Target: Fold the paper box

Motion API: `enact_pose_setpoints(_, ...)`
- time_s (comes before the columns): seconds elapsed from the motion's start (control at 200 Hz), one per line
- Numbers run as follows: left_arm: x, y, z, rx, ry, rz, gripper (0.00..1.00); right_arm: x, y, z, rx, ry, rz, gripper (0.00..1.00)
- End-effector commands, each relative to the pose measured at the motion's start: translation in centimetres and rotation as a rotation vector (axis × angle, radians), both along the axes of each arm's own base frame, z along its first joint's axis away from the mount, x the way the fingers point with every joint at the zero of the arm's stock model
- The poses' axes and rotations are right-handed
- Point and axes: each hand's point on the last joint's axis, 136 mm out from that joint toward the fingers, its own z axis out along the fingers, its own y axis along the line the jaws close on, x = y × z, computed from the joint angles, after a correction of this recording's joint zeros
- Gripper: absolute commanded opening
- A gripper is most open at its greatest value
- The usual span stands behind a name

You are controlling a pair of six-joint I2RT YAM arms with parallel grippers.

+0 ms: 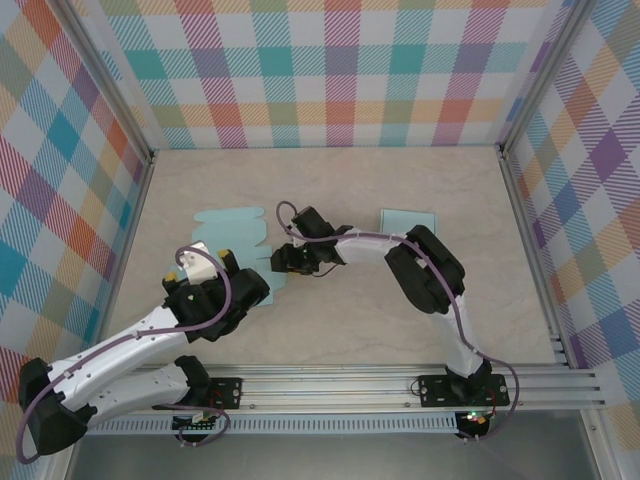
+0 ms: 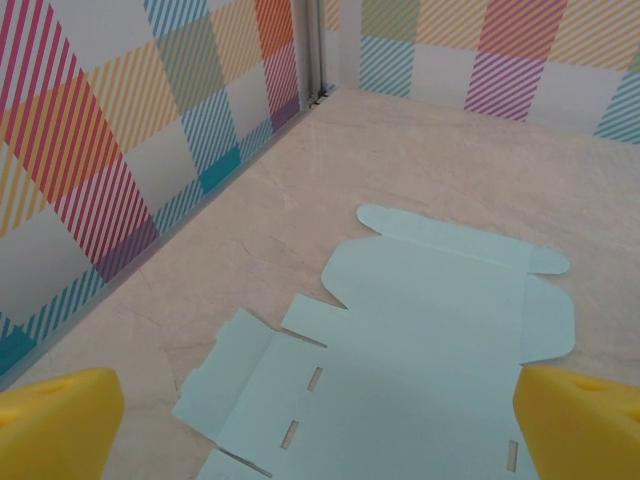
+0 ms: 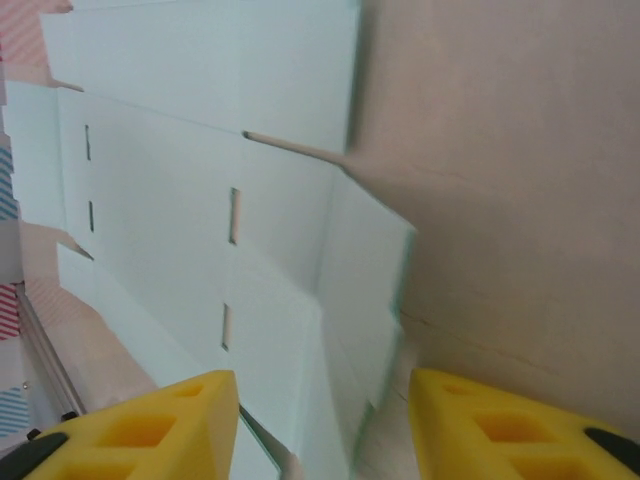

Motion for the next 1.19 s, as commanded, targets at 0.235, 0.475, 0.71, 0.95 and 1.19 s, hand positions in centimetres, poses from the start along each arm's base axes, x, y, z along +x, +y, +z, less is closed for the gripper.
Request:
enact_pose_setpoints(0.235, 0.5, -0.2, 0.1, 0.063, 0.026, 0.016, 1.0, -0.3, 1.5, -0.9, -0.007, 0.006, 0.052, 0.16)
enact_pose_setpoints(0.475, 2.3, -3.1, -0.3, 0.049, 0.102, -0.108, 1.0, 0.3, -2.4, 3.2, -0.089, -0.194, 0.067, 0.0)
enact_pose_setpoints(0.71, 4.6, -5.1, -0.2, -0.211, 0.119, -0.25, 1.0, 0.1, -8.8, 6.2, -0.208, -0.394, 0.114, 0.0)
enact_pose_setpoints(0.95, 7.8, -5.4, 1.2, -0.472, 0.016, -0.39, 1.0, -0.9, -13.4, 9.2, -0.344, -0.595, 0.182, 0.0)
enact_pose_setpoints(1.19, 11.0, -4.0, 1.2, -0.65, -0.002, -0.479, 1.0, -2.2, -15.3, 11.3, -0.32, -0.686, 0.165, 0.0)
